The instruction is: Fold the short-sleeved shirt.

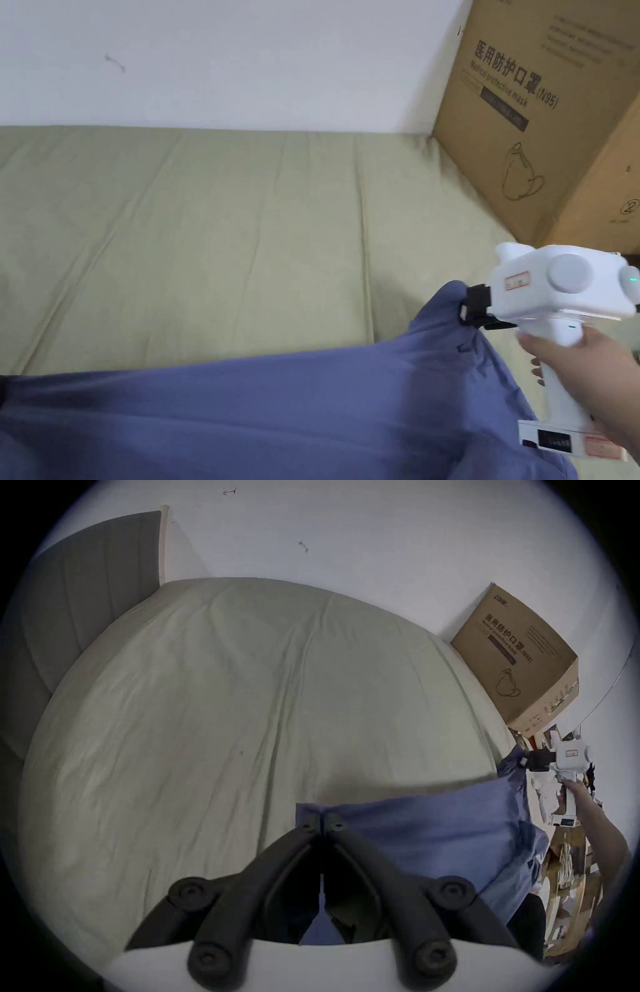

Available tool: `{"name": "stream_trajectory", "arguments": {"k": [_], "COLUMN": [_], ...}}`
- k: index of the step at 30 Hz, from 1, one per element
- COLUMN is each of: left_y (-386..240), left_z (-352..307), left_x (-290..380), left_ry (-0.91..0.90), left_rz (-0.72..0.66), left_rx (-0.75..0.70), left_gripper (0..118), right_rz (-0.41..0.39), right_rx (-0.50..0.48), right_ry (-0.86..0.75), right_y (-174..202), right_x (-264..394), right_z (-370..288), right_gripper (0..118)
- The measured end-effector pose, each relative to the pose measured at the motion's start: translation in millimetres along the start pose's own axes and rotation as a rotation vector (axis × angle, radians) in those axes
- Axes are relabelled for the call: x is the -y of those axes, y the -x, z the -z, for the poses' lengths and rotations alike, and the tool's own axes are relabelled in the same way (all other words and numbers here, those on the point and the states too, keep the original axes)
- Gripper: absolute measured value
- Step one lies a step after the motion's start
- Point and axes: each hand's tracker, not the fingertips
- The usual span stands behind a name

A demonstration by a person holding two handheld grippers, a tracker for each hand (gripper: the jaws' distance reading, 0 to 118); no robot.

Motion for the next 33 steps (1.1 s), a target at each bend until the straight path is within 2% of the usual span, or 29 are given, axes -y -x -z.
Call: {"name": "stream_trajectory", "arguments": {"k": [4, 7, 10, 13, 18, 23, 24, 25, 26, 27, 28, 29, 30, 33], "left_y": [-2.1, -4.8, -7.0, -3.5, 8.4, 1.7, -0.1, -2.0, -5.0, -9.2, -13.5, -18.7, -24.7, -48.5], "left_z": [-42.7, -73.1, -97.0, -104.9, -93.0, -93.6, -96.1, -100.1, -104.3, -108.2, -112.9, -119.9, -126.1, -142.4], "left_x": [13.7, 34.4, 66.7, 106.2, 156.9, 168.4, 167.6, 165.4, 163.7, 161.0, 158.3, 154.8, 151.2, 143.5], "left_ry": [-0.041, -0.045, -0.014, 0.059, 0.161, 0.129, 0.117, 0.111, 0.102, 0.073, 0.034, -0.009, -0.050, -0.180], "left_rz": [0.011, 0.027, 0.045, 0.070, 0.057, 0.082, 0.086, 0.087, 0.086, 0.085, 0.081, 0.070, 0.049, 0.040], "left_rx": [0.034, 0.061, 0.067, 0.058, 0.055, 0.035, 0.011, 0.000, 0.007, 0.017, 0.029, 0.056, 0.077, 0.050], "left_gripper": [0, 0, 0, 0, 0, 1, 5, 18, 35, 57, 86, 106, 117, 118], "right_rz": [0.082, 0.089, 0.149, 0.176, 0.228, 0.236, 0.226, 0.208, 0.200, 0.188, 0.192, 0.166, 0.153, 0.099], "right_rx": [-0.088, -0.097, -0.126, -0.116, -0.079, -0.056, -0.037, -0.025, -0.030, -0.037, -0.044, -0.055, -0.064, -0.062], "right_ry": [-0.058, -0.069, -0.048, 0.003, 0.142, 0.163, 0.144, 0.118, 0.101, 0.075, 0.024, 0.002, -0.019, -0.113], "right_y": [-16.8, -28.9, -35.4, -42.1, -53.1, -54.6, -58.6, -56.0, -52.2, -47.0, -42.9, -37.0, -28.9, 3.9], "right_x": [37.8, 80.8, 129.2, 174.1, 227.6, 242.7, 241.6, 241.2, 239.8, 237.5, 237.3, 232.9, 229.3, 220.5], "right_z": [-84.8, -133.7, -163.9, -170.4, -142.7, -128.1, -128.5, -131.7, -135.6, -141.5, -150.8, -157.7, -164.7, -183.6], "right_gripper": [4, 4, 4, 4, 4, 4, 5, 15, 30, 58, 99, 116, 117, 117]}}
